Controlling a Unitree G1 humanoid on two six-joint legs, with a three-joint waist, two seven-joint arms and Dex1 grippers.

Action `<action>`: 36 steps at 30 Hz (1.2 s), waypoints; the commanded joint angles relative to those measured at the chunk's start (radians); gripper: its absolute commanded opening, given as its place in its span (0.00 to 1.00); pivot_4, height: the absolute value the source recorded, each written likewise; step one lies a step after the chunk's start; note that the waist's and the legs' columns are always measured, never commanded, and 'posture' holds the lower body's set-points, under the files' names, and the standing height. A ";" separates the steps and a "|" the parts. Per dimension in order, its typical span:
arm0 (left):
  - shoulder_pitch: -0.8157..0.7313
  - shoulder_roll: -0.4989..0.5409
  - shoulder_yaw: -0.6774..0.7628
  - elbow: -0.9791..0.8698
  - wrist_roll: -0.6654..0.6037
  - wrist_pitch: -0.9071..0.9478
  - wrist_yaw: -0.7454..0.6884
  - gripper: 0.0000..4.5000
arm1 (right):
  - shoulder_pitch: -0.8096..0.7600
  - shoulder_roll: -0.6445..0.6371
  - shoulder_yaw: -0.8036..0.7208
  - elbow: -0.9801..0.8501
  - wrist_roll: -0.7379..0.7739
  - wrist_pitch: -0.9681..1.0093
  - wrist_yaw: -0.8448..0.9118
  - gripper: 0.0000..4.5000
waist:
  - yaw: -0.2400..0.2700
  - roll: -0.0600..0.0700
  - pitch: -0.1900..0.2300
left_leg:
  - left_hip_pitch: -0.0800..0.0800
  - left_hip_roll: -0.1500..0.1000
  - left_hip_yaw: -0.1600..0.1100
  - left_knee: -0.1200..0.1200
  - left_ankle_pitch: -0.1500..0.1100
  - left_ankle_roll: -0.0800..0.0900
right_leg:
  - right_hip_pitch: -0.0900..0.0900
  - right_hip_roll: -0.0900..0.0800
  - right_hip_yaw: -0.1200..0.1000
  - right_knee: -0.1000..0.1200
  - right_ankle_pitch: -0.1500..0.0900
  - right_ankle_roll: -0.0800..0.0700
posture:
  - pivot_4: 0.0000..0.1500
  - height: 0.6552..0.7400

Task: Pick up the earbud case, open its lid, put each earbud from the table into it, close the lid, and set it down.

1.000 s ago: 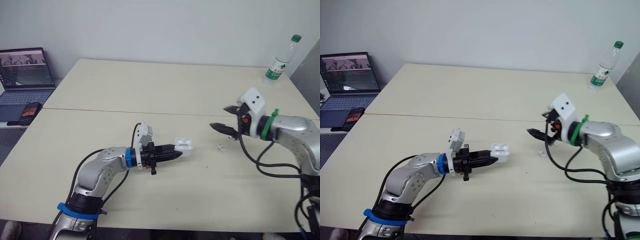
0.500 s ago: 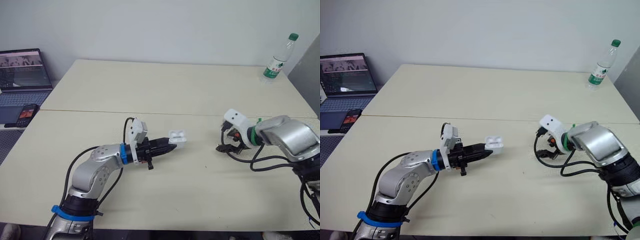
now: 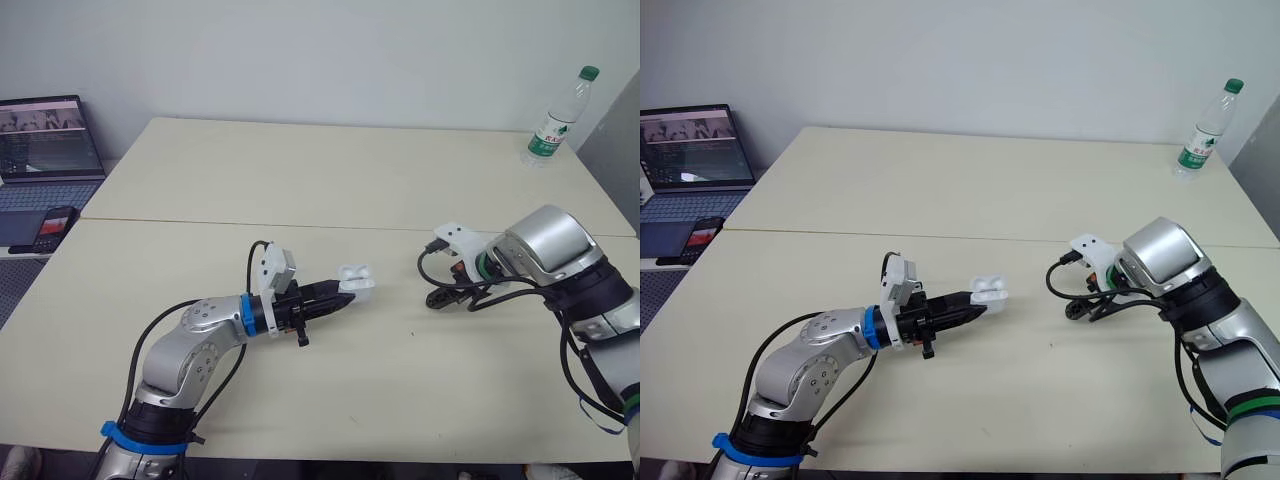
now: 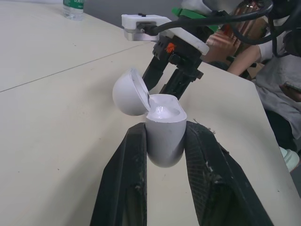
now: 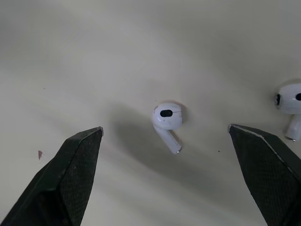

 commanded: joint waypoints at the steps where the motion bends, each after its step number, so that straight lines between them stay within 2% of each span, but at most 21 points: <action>1: 0.001 0.011 0.038 -0.031 -0.024 -0.024 -0.011 0.17 | -0.041 0.007 0.018 0.012 0.003 0.007 -0.006 0.99 | 0.000 0.000 0.000 | 0.000 0.000 0.000 0.000 0.000 0.000 | 0.000 0.000 0.000 0.000 0.000 0.000 | 1.00 0.99; 20: 0.077 -0.002 0.040 -0.098 -0.046 -0.004 0.060 0.17 | -0.081 0.066 0.119 0.047 -0.038 -0.052 -0.001 0.99 | -0.005 0.000 0.000 | 0.001 0.001 0.000 0.000 0.000 0.000 | 0.000 0.000 -0.001 0.001 0.000 0.000 | 1.00 0.99; 24: 0.085 -0.003 0.039 -0.102 -0.045 -0.007 0.067 0.17 | -0.071 0.067 0.127 0.032 -0.039 -0.041 0.002 0.80 | -0.005 0.000 0.000 | 0.001 0.001 0.000 0.000 0.000 0.000 | 0.000 0.000 -0.001 0.001 0.000 0.000 | 1.00 0.99; 33: 0.098 0.000 0.040 -0.105 -0.051 -0.006 0.072 0.17 | -0.060 0.057 0.129 0.003 -0.030 -0.018 -0.003 0.09 | -0.005 0.000 0.000 | 0.001 0.001 0.000 0.000 0.000 0.000 | 0.000 0.000 -0.001 0.001 0.000 0.000 | 1.00 0.99; 36: 0.093 0.000 0.038 -0.099 -0.049 -0.006 0.070 0.17 | -0.053 0.052 0.117 -0.023 -0.018 0.005 -0.005 0.09 | -0.005 0.000 0.000 | 0.001 0.001 0.000 0.000 0.000 0.000 | 0.000 0.000 -0.001 0.001 0.000 0.000 | 1.00 0.99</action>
